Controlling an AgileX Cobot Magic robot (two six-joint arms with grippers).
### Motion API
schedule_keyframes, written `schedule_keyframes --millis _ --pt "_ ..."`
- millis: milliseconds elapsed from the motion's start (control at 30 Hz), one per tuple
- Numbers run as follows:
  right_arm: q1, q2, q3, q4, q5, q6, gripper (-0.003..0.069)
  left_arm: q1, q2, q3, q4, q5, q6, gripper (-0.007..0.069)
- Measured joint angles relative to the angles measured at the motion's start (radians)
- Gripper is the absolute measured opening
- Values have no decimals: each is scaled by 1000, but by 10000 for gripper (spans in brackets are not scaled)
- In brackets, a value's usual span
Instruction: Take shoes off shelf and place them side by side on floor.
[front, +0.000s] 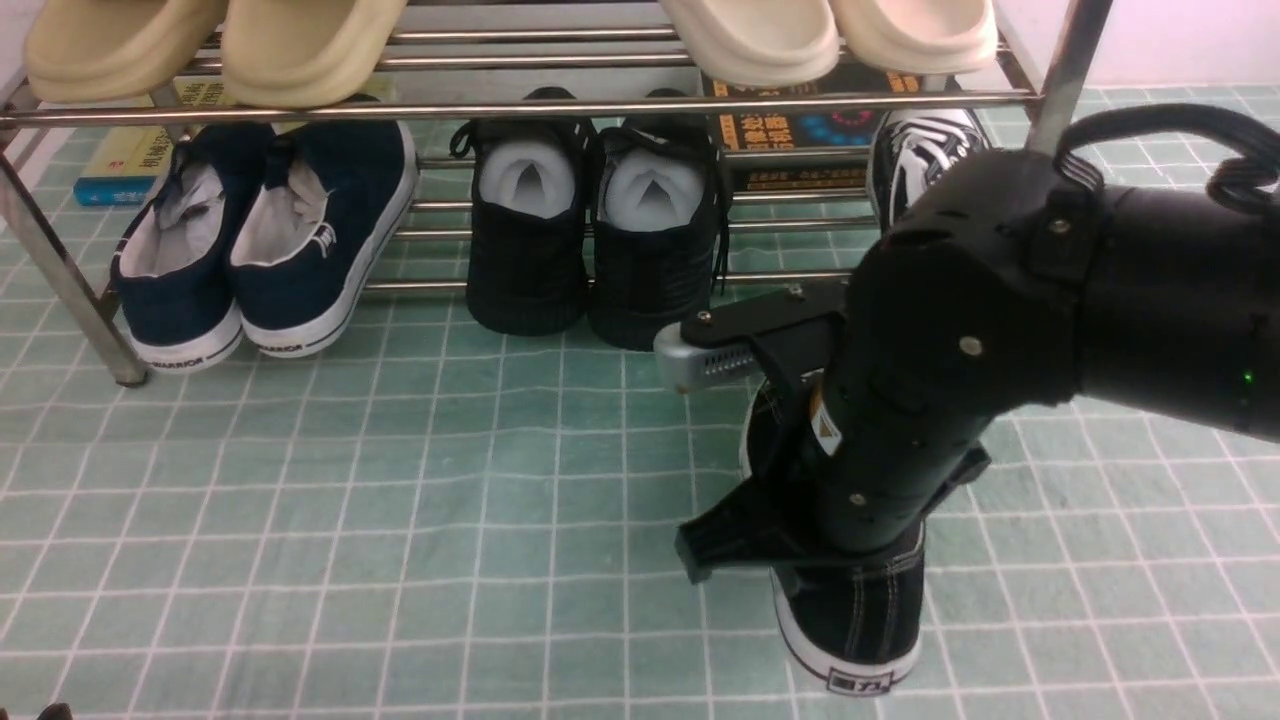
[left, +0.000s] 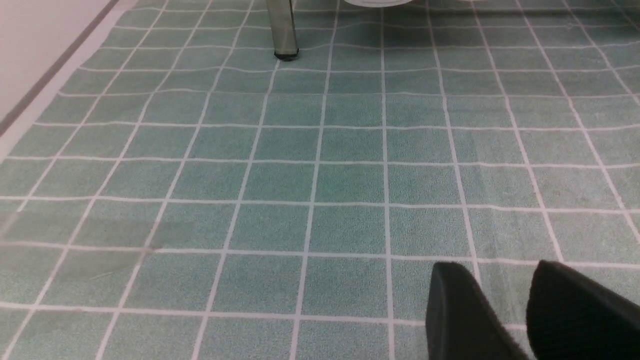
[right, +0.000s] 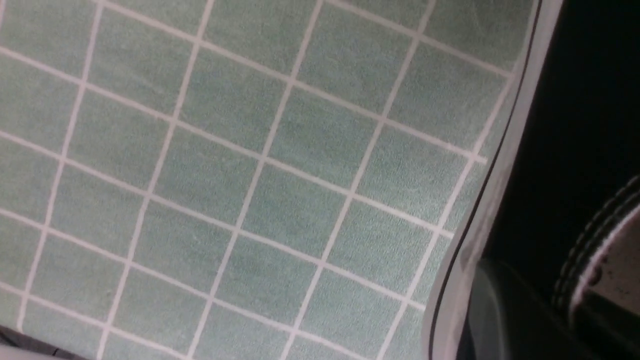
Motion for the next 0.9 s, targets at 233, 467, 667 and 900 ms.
schedule_keyframes --millis 233,467,667,900 --pt "0 33 -3 -104 -72 32 15 0 0 0 0 0 0 242" --pt "0 88 -3 -106 -128 59 15 0 0 0 0 0 0 242" --pt "0 125 -3 -103 -144 75 16 0 0 0 0 0 0 242" --pt "0 131 -3 -104 -147 79 18 0 0 0 0 0 0 242"
